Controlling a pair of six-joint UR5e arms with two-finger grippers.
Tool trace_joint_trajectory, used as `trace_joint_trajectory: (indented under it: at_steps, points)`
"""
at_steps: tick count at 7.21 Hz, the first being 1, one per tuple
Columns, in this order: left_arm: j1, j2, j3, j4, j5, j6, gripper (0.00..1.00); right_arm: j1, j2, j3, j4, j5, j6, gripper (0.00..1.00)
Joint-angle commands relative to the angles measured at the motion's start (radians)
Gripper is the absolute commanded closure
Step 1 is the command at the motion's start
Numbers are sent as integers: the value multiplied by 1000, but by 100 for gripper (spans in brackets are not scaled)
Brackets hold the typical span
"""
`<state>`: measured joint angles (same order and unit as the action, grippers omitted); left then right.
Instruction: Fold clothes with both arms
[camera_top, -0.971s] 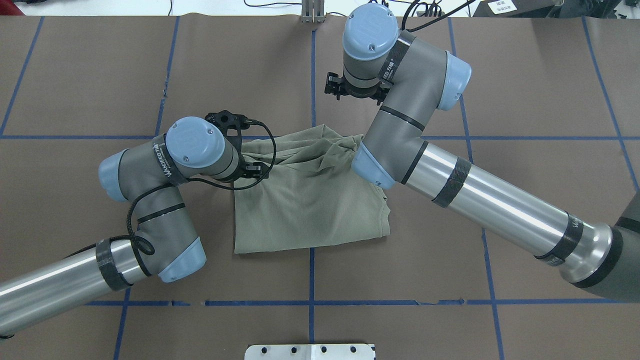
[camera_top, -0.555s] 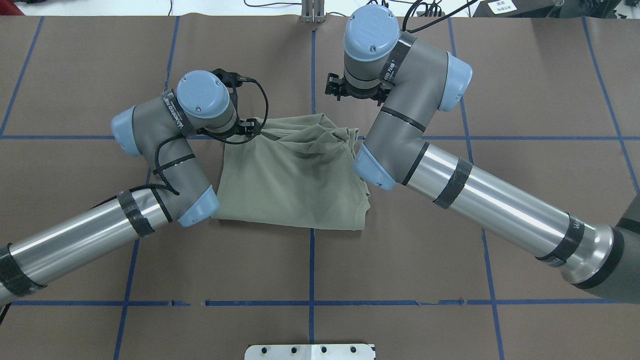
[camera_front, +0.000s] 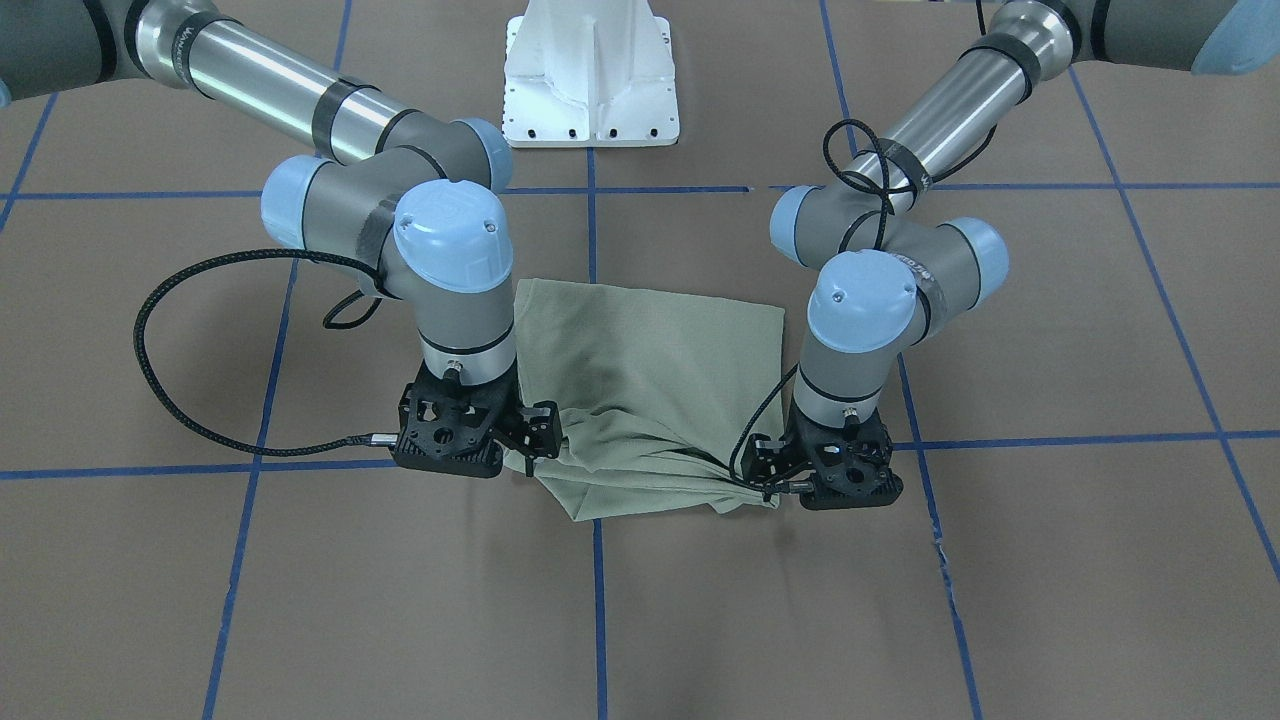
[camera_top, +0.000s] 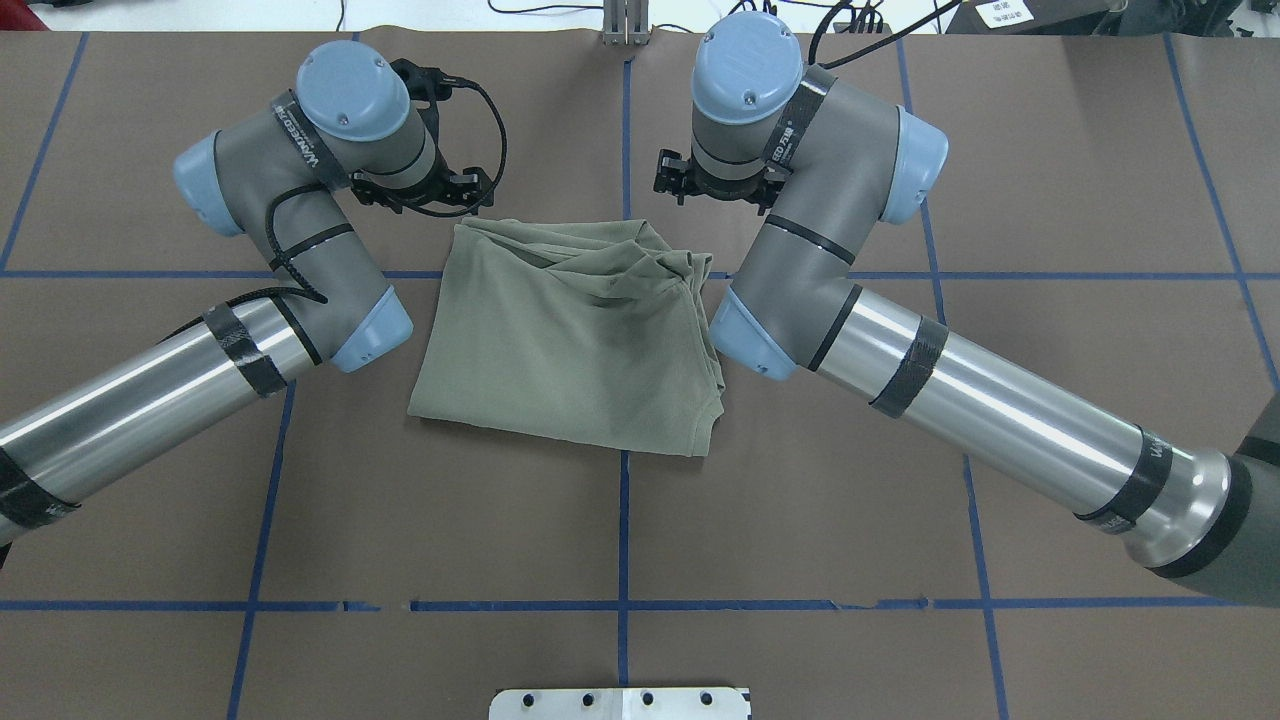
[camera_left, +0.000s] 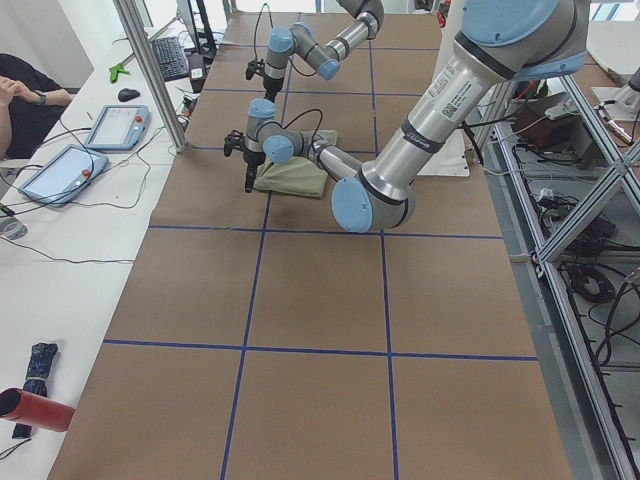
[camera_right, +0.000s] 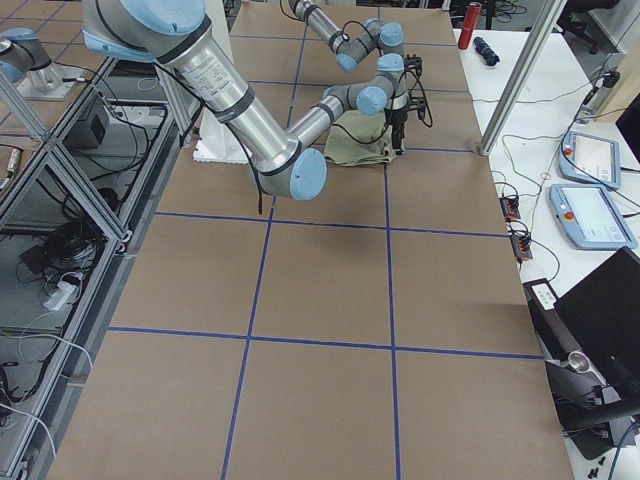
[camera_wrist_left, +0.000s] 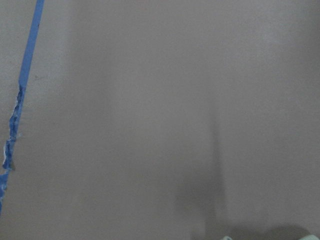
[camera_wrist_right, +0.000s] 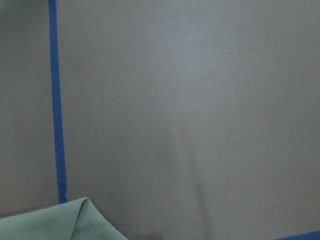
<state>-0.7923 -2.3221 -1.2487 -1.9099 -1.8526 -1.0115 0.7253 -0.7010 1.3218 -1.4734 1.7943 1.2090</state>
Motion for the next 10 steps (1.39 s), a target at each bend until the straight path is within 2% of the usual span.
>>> trace_joint_trajectory:
  at_steps: [1,2,3,4,6,7,9,10]
  points:
    - [-24,56,-116,3,-43,75,0,61,-18,7,-5,118,-70,0]
    - [-62,143,-229,6,-92,181,0,106,-65,39,-5,169,-147,0]
    - [-126,236,-326,6,-184,302,0,185,-146,104,-13,260,-274,0]
    - [-189,313,-397,14,-236,408,0,280,-213,175,-84,354,-421,0]
    - [-325,410,-529,212,-272,688,0,429,-364,354,-290,389,-804,0]
    - [-423,459,-566,303,-272,867,0,507,-470,440,-362,396,-988,0]
    - [-629,625,-557,312,-385,1132,0,647,-709,517,-364,492,-1243,0]
    - [-703,704,-566,304,-395,1154,0,710,-791,534,-364,500,-1320,0]
